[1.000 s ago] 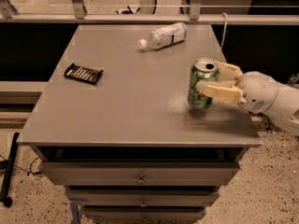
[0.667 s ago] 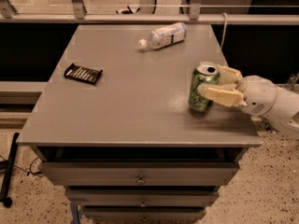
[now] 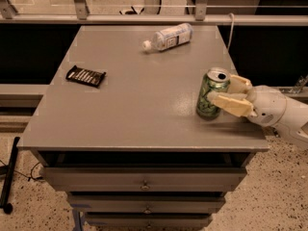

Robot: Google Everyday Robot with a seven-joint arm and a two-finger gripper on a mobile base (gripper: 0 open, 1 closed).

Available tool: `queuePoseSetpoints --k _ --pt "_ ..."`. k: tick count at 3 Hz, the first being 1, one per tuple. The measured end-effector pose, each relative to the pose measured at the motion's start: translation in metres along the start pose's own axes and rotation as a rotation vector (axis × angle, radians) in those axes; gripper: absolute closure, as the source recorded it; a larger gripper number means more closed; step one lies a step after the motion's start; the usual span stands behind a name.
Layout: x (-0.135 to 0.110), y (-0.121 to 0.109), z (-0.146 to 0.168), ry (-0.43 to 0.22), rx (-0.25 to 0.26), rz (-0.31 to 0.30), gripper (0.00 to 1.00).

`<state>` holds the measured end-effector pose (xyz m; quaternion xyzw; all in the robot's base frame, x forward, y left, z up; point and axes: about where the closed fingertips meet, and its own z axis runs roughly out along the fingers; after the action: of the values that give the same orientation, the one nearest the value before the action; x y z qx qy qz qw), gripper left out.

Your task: Place green can upright

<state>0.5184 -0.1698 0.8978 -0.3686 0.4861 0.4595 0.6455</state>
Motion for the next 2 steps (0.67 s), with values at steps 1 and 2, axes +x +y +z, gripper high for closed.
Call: queuePoseSetpoints --k 1,2 --pt "0.0013 0.0014 -0.0034 -0.006 -0.014 -0.006 0.00" --pt "-0.0068 0.0014 -0.0065 0.016 -0.030 -0.023 0.00"
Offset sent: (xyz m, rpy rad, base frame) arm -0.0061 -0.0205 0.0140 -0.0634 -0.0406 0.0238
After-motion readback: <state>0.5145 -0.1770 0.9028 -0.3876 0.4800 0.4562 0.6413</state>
